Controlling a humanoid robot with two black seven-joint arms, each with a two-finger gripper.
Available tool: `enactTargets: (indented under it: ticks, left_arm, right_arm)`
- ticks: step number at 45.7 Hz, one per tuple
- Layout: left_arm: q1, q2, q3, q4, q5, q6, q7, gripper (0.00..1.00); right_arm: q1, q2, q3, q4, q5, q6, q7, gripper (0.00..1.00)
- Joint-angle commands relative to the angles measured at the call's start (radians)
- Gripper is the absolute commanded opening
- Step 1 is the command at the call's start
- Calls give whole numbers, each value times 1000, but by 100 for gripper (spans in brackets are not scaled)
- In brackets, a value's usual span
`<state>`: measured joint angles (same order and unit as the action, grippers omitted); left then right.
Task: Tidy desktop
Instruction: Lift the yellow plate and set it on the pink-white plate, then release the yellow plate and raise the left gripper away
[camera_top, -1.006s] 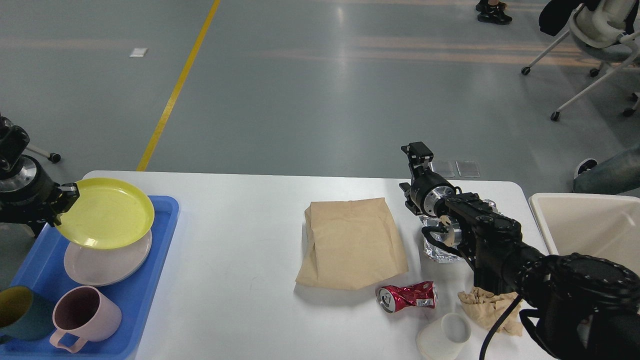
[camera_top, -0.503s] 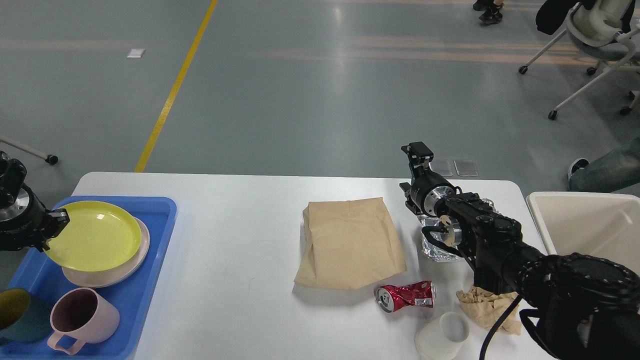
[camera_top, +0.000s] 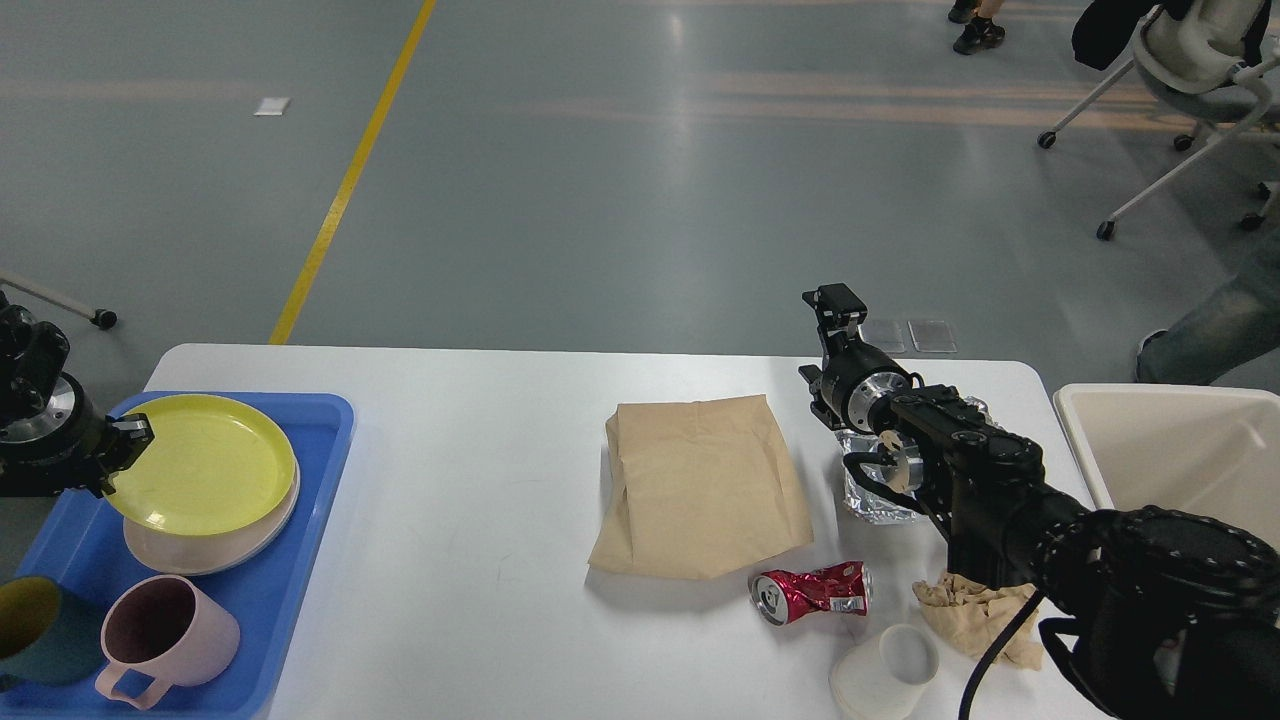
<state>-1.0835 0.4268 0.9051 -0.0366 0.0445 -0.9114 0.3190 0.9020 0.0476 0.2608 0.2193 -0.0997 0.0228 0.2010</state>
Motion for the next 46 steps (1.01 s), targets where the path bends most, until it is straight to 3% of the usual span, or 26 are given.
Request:
enactTargets:
  ticks: [1, 8, 17, 19, 25, 33, 37, 46]
  left_arm:
    - [11, -8, -5, 0, 0, 42, 0, 14]
    - [14, -16, -8, 0, 0, 78, 0, 33]
    - [30, -16, -77, 0, 0, 207, -11, 81]
    - [40, -16, -100, -2, 0, 247, -11, 87]
    - [51, -14, -152, -2, 2, 316, -11, 92]
    - [51, -14, -157, -3, 6, 306, 2, 94]
    - [51, -16, -187, -3, 0, 306, -14, 95]
    - [51, -16, -412, -2, -2, 344, -23, 96]
  right_arm:
    - [0, 0, 0, 0, 0, 0, 0, 100]
    - [0, 0, 0, 0, 0, 0, 0, 100]
    - [0, 0, 0, 0, 0, -1, 0, 100]
    - [0, 0, 0, 0, 0, 0, 0, 100]
    - [0, 0, 0, 0, 0, -1, 0, 100]
    - [0, 0, 0, 0, 0, 0, 0, 100]
    - [0, 0, 0, 0, 0, -1, 0, 100]
    - [0, 0, 0, 0, 0, -1, 0, 100]
